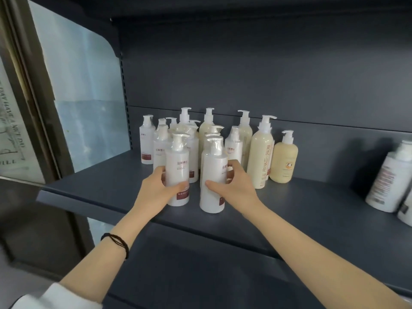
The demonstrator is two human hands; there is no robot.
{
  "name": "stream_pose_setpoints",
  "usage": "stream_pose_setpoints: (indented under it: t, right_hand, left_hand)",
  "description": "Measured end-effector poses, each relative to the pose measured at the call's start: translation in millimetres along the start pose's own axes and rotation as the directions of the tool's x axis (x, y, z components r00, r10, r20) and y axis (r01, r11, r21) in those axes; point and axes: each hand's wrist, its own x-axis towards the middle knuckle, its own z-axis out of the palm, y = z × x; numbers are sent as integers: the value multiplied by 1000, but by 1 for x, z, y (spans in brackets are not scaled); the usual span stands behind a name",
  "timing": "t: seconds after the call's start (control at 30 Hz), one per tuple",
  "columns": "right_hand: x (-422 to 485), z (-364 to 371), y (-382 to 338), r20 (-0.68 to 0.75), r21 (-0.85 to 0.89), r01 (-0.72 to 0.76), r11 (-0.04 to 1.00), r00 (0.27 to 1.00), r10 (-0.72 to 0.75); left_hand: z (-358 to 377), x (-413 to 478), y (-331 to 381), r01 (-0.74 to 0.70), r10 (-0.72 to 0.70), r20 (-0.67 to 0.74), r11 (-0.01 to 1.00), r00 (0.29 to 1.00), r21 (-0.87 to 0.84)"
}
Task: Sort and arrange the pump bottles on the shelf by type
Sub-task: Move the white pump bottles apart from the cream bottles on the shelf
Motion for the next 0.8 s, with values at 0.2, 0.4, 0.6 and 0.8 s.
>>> stream_pose_setpoints:
  t: [0.2, 0.4, 0.6, 0.8]
  right_hand:
    - [-15, -24, 4, -131, 2, -3, 1000, 991, 3]
    - [-37, -71, 14, -264, -75, 0, 997, 964, -20]
    - [-61, -123, 38, -420, -154, -28, 988, 907, -40]
    - [-88, -206, 75, -546, -191, -117, 975, 838, -6]
  left_hand:
    - [2, -15, 7, -10, 23, 131, 995, 991, -101]
    - [35, -41, 35, -14, 66, 248, 978, 966, -206]
    - [83, -47, 77, -70, 143, 339, 973, 930, -219]
    - [161, -62, 125, -93, 195, 434, 965, 880, -244]
